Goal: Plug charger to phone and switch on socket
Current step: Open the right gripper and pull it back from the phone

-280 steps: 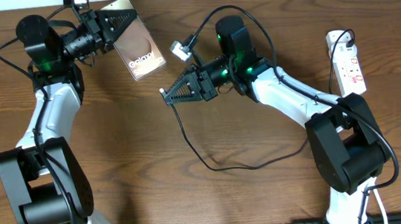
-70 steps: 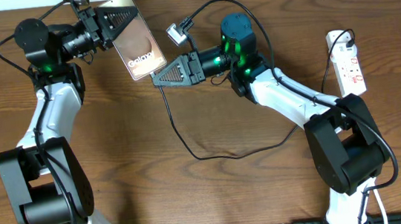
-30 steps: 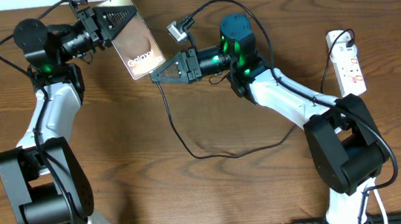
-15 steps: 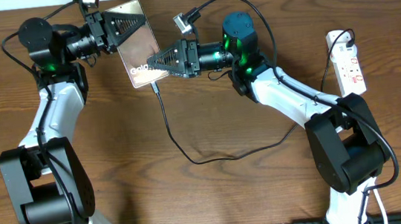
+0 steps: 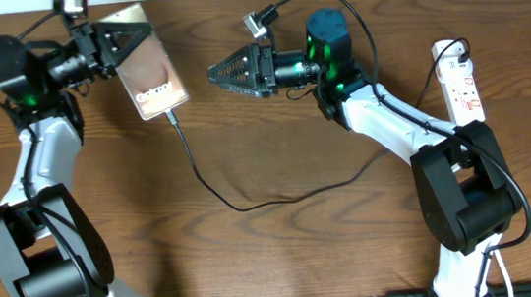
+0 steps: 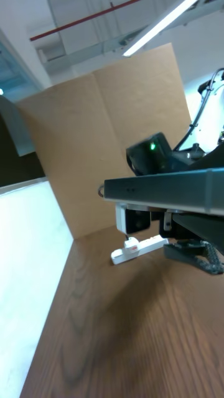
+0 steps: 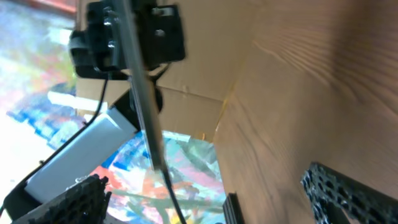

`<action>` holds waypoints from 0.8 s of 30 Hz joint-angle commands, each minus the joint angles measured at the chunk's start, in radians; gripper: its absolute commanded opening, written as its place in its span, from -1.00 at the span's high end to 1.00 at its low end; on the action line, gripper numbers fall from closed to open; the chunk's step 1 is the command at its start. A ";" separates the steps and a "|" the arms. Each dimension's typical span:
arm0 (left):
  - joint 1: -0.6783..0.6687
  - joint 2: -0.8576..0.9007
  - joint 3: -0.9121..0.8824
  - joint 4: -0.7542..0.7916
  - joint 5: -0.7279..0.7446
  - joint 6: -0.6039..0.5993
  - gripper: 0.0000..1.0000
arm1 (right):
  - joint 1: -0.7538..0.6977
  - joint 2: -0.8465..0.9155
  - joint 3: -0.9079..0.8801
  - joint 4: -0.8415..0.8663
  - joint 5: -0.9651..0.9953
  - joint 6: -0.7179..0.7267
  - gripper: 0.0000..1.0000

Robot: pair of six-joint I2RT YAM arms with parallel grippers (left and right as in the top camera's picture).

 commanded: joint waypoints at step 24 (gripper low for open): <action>0.026 -0.025 -0.125 0.005 0.031 0.101 0.85 | -0.039 -0.322 0.082 -1.138 1.003 -0.585 -0.98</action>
